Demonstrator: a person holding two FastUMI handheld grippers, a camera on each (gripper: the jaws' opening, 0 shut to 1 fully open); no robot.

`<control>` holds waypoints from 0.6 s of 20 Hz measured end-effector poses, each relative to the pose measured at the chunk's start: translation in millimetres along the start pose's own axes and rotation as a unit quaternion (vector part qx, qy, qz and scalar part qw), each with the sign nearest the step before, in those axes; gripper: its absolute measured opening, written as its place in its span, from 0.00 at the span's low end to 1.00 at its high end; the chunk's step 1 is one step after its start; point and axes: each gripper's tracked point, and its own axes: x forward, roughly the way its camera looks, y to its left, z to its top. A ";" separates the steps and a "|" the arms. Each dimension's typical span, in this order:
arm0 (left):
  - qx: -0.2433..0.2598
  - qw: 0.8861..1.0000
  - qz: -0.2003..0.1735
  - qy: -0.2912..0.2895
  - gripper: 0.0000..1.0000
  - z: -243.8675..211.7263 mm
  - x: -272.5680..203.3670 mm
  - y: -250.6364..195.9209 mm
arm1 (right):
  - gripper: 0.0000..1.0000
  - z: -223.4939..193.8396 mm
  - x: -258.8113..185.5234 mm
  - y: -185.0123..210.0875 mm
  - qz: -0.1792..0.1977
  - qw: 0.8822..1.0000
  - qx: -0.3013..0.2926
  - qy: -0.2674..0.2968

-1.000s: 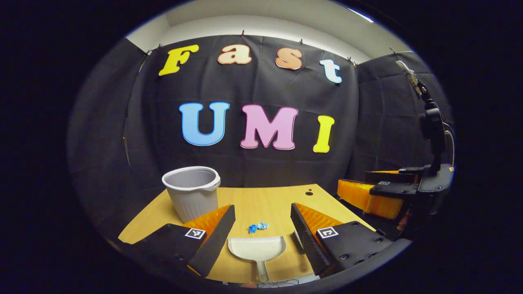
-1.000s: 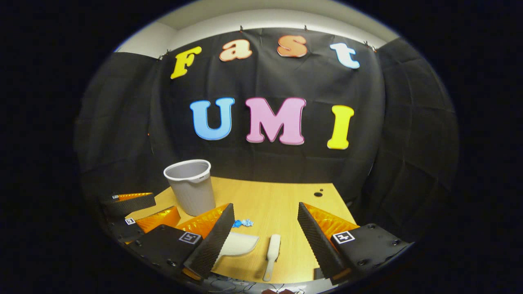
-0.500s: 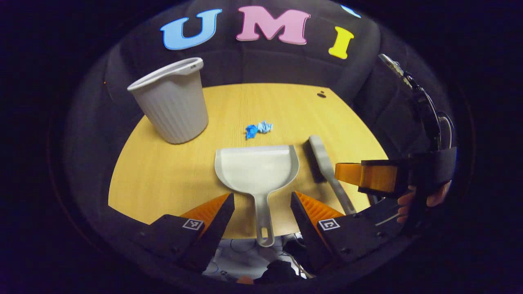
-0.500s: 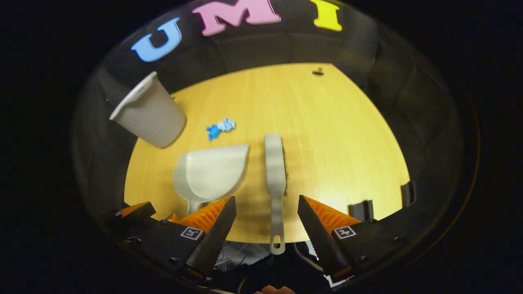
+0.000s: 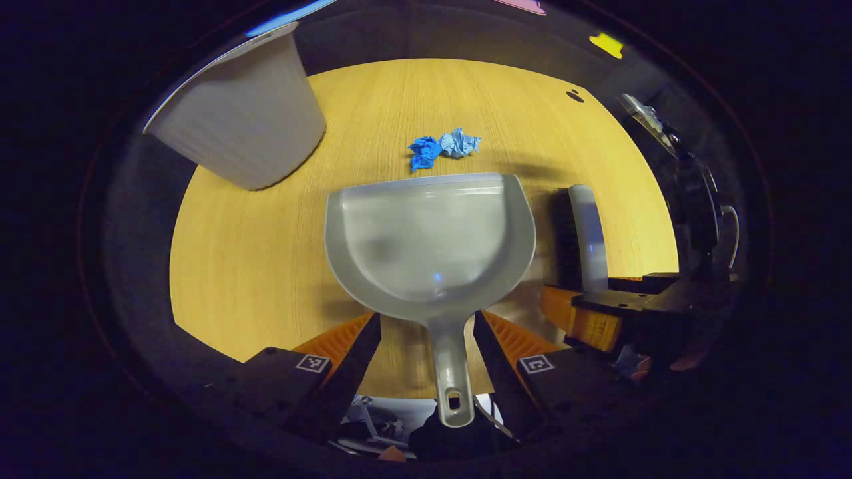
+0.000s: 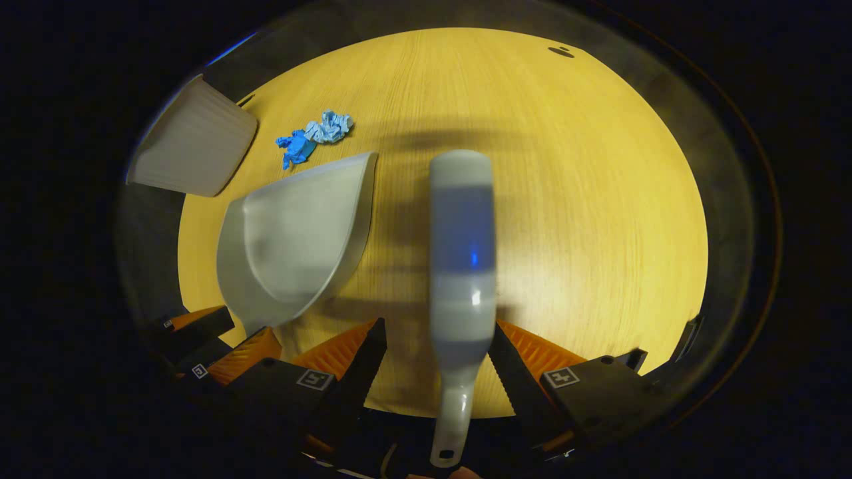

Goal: Pick up the small broom and dustpan from the desktop, sweep the trash into the dustpan with the broom, and then empty the trash into the garbage bin.

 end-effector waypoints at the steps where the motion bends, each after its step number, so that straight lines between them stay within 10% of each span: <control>1: 0.002 1.000 -0.002 0.012 0.86 -0.2 -3.5 -2.4 | 0.98 1.8 0.9 4.3 0.004 1.000 -0.007 0.009; 12: -0.089 0.989 -0.067 0.095 0.85 -24.5 13.7 -13.2 | 0.97 10.7 -4.4 -1.5 -0.009 0.999 0.031 0.006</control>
